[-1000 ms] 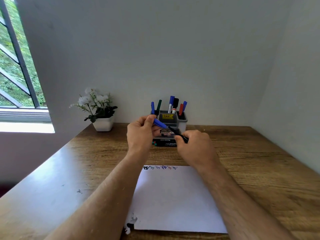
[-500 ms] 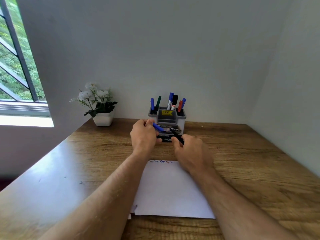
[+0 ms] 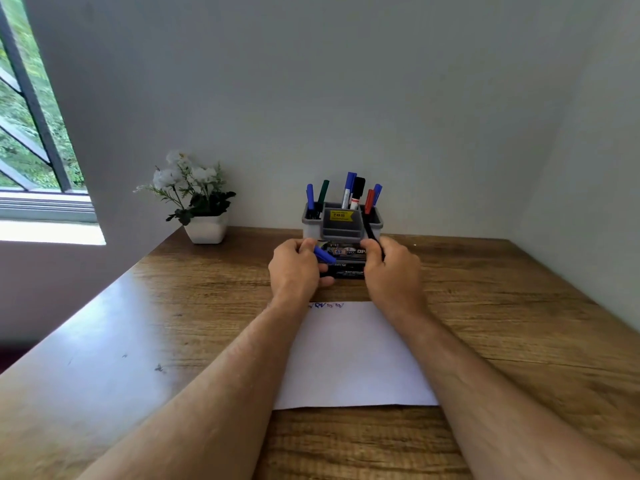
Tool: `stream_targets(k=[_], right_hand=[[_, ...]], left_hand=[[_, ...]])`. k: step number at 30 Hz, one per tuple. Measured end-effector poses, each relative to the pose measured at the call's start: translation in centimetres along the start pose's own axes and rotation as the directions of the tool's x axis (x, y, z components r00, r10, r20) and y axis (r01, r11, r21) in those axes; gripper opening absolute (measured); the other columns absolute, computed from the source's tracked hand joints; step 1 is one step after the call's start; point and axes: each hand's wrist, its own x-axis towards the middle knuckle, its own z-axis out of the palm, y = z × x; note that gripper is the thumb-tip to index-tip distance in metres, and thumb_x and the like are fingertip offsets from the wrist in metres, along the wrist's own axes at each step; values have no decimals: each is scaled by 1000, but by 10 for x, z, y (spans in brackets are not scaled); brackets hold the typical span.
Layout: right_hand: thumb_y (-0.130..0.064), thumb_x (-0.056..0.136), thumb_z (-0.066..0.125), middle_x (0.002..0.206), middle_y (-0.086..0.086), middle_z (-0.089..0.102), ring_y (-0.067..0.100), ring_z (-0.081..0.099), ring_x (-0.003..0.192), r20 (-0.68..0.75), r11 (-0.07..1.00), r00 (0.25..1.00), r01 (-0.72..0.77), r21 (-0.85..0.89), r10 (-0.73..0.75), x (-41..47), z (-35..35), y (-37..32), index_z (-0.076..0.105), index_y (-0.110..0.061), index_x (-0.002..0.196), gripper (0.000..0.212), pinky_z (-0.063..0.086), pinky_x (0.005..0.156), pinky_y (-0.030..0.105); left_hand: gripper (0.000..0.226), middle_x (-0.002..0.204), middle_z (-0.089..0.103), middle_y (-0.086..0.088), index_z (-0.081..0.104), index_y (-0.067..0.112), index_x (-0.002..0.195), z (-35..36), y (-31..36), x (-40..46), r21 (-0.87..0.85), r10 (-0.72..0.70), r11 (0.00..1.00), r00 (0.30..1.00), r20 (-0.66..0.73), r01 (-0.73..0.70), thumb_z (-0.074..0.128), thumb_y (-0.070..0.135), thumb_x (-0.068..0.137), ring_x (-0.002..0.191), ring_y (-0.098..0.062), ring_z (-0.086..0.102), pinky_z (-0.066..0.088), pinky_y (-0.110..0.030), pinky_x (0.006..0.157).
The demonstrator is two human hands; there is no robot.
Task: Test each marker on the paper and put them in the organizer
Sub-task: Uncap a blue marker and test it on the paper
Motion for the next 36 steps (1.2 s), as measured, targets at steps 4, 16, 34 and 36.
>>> stream_targets(k=[4, 16, 34, 36], right_hand=[[-15, 98, 55, 97, 2, 69, 13, 67, 53, 151, 931, 981, -166, 324, 122, -8, -11, -10, 51, -33, 129, 36, 49, 42, 23], [-31, 98, 57, 57, 7, 64, 12, 53, 38, 277, 846, 937, -320, 426, 215, -28, -27, -7, 69, -12, 79, 28, 39, 36, 19], [-23, 73, 66, 59, 0, 70, 1, 53, 45, 419, 979, 898, -187, 76, 139, -16, -25, -5, 61, -19, 56, 18, 39, 52, 25], [-24, 73, 66, 56, -2, 68, -2, 52, 44, 407, 983, 904, -174, 67, 132, -17, -25, -5, 61, -19, 56, 19, 38, 51, 24]], left_hand=[[16, 96, 71, -7, 64, 21, 110, -2, -2, -3, 4, -8, 1000, 1000, 21, 8, 51, 30, 104, 70, -12, 69, 58, -23, 54], [13, 81, 72, -4, 64, 28, 100, -4, -1, -14, 103, 78, 991, 991, 108, -90, 52, 32, 104, 43, -7, 63, 52, -18, 46], [17, 83, 70, -5, 64, 23, 97, 2, -6, -1, 157, 58, 985, 995, 82, -70, 51, 33, 104, 45, -6, 65, 60, -27, 51], [18, 84, 71, -5, 65, 22, 101, 2, -5, -1, 157, 56, 985, 995, 77, -67, 52, 33, 104, 48, -7, 66, 60, -27, 51]])
